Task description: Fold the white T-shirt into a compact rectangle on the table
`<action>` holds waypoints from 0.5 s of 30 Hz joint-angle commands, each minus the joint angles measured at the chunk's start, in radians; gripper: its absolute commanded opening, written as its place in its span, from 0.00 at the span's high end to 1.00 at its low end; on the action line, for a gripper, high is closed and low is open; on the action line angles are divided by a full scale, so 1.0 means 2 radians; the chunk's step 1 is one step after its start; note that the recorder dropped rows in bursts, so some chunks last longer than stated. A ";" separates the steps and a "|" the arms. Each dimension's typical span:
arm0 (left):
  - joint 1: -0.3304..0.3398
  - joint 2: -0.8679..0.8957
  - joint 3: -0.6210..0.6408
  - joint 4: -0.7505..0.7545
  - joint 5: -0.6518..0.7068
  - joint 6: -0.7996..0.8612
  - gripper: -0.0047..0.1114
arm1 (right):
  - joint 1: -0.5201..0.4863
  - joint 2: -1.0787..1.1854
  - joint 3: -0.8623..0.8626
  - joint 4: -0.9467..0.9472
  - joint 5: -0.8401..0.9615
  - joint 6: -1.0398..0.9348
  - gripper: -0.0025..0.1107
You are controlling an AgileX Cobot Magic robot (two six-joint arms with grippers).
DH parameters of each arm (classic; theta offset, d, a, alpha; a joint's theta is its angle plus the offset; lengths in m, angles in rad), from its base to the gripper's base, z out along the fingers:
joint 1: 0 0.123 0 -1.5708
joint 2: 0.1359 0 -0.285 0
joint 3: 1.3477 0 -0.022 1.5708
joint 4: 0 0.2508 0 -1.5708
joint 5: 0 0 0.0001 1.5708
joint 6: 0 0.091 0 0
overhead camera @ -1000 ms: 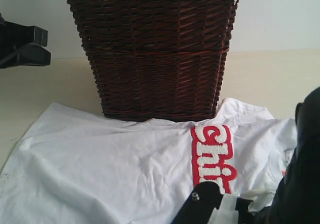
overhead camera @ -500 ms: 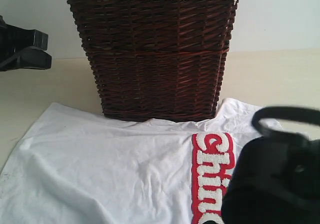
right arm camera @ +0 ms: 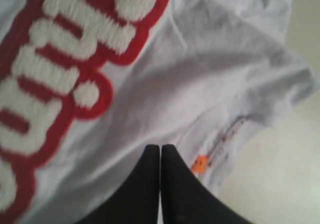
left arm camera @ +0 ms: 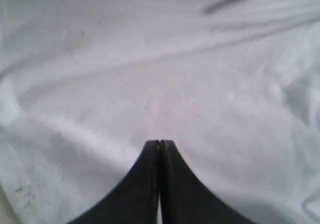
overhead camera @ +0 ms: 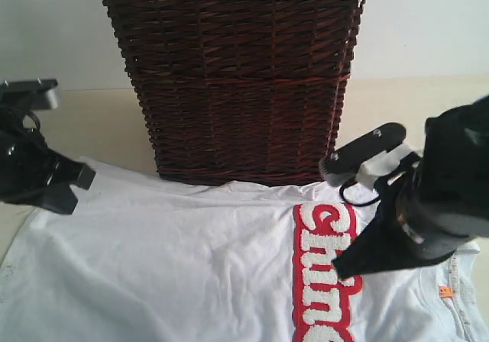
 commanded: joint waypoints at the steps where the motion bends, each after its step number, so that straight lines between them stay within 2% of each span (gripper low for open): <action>1: -0.003 0.041 0.011 0.060 0.003 -0.053 0.96 | -0.158 0.023 0.004 -0.018 -0.121 0.007 0.98; 3: -0.003 0.051 0.011 0.060 -0.019 -0.053 0.96 | -0.232 0.048 0.004 -0.007 -0.167 0.008 0.98; 5: -0.003 0.066 0.011 0.060 -0.039 -0.053 0.96 | -0.279 0.090 0.004 -0.008 -0.187 0.007 0.98; 11: -0.003 0.089 0.011 0.058 -0.064 -0.054 0.96 | -0.324 0.169 0.002 -0.021 -0.268 0.008 0.98; 15: -0.002 0.088 0.006 0.060 -0.061 -0.054 0.96 | -0.360 0.213 -0.021 -0.021 -0.268 0.007 0.98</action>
